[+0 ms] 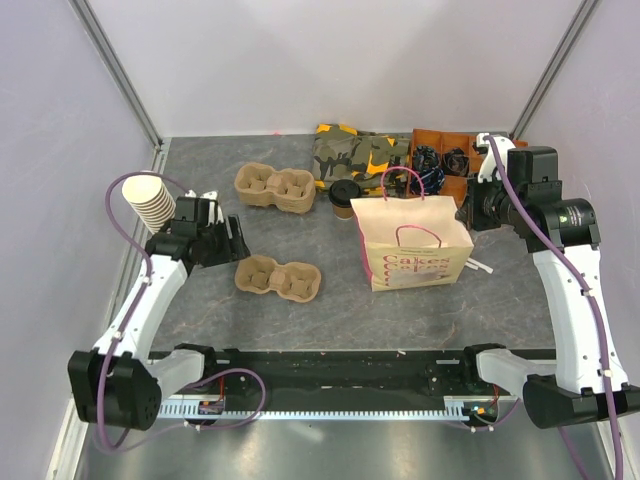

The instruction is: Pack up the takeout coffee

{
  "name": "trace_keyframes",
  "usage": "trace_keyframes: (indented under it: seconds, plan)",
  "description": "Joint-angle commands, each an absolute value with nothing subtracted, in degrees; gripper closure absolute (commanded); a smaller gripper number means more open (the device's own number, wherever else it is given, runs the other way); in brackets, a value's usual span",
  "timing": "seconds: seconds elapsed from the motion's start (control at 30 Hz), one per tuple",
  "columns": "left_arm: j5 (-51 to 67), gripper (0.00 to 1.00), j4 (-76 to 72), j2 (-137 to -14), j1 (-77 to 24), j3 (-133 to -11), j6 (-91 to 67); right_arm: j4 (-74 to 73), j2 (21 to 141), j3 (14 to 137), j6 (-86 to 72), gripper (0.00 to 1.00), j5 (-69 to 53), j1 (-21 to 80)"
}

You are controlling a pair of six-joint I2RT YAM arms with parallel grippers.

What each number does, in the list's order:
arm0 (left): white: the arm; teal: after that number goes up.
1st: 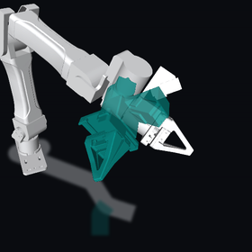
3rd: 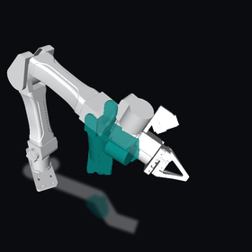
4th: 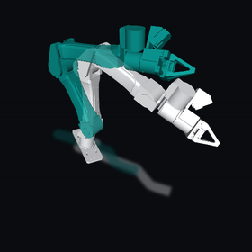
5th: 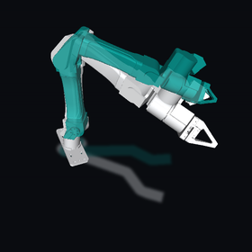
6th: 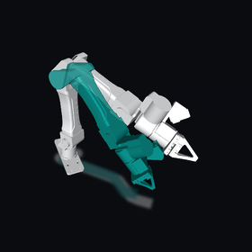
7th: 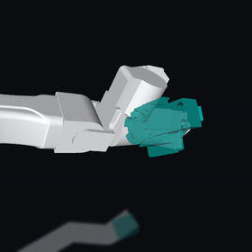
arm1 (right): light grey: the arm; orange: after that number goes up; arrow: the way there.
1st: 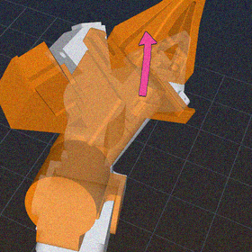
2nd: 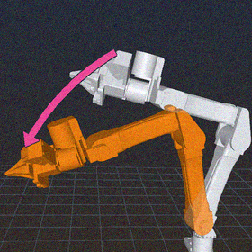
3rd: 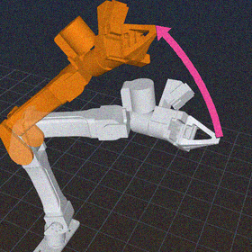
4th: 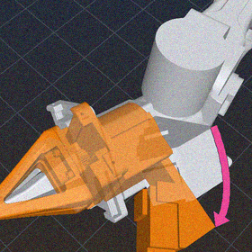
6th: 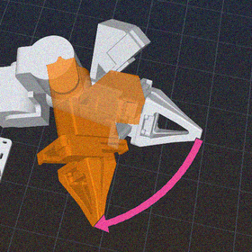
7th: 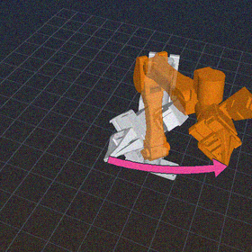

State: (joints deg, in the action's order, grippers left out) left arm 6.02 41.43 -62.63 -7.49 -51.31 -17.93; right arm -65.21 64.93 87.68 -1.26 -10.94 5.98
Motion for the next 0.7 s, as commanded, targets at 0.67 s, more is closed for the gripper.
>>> trace_keyframes:
  seconds: [0.67]
  plan:
    - [11.0, 0.45, 33.4, -78.5, -1.9, -43.2, -19.6, -64.8, 64.4, 87.9, 1.8, 1.0, -20.8, 5.8]
